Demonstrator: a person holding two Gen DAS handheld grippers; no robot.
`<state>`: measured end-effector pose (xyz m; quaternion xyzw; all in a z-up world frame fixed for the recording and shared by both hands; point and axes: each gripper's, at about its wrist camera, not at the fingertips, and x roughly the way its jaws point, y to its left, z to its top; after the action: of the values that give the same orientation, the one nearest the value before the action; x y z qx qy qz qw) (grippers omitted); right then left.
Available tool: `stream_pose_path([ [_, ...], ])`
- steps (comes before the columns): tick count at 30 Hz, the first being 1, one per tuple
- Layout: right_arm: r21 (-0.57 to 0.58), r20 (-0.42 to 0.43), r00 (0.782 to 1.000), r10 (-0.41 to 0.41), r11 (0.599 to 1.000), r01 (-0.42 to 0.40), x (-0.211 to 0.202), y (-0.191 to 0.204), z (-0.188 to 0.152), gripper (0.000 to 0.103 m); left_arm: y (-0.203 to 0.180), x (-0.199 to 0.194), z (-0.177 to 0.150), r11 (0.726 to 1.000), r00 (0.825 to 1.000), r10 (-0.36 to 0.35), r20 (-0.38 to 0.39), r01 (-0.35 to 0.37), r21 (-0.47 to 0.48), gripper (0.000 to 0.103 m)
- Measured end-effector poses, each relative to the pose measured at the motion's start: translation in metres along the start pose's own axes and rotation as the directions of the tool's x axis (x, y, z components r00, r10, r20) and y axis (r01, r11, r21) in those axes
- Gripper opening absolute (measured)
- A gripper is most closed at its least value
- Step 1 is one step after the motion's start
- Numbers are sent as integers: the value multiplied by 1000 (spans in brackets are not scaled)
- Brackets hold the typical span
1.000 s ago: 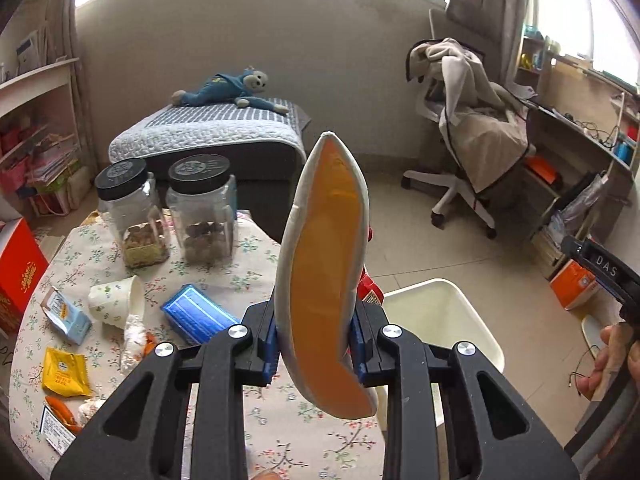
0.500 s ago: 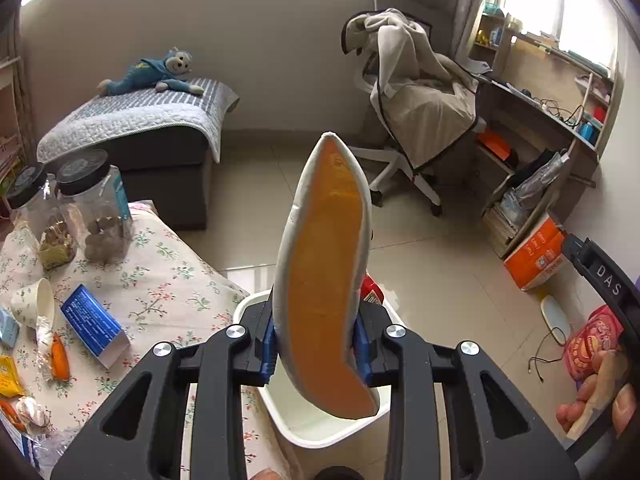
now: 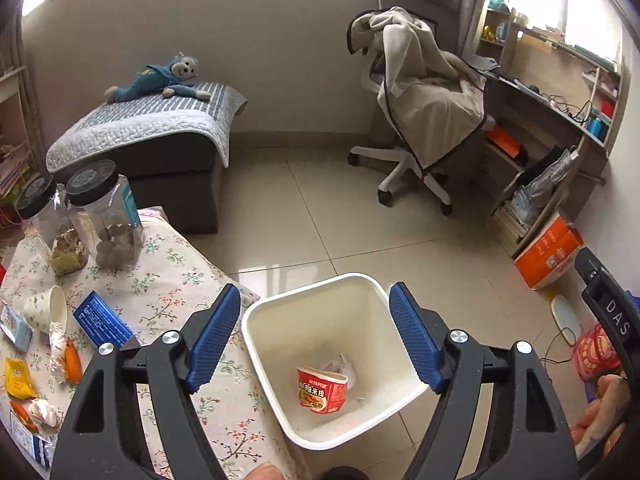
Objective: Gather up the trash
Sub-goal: 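Open the left tool over the bin to drop the red cup, then move both open tools back over the table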
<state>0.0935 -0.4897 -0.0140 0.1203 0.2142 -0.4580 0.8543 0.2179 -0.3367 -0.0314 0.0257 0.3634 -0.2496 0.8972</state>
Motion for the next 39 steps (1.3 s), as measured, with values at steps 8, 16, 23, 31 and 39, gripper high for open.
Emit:
stream_pose_path([
  [8,-87,36,997,68,994,-65,-26,36,-12,96,41,-32,-4,988,983,154,105,-151,-33,88],
  [16,-144,23,987,162,977,-157,-51,80,-28,96,86,-64,-14,962,948,269,169,-258,-87,93],
  [23,-215,18,968,252,946,-243,-79,126,-51,96,126,-86,-27,924,904,380,197,-361,-125,96],
  [31,-286,46,938,342,905,-316,-116,169,-70,96,184,-101,-41,875,868,472,154,-440,-201,96],
  [39,-377,14,898,439,835,-402,-145,218,-94,96,251,-108,-63,812,833,551,50,-521,-265,96],
])
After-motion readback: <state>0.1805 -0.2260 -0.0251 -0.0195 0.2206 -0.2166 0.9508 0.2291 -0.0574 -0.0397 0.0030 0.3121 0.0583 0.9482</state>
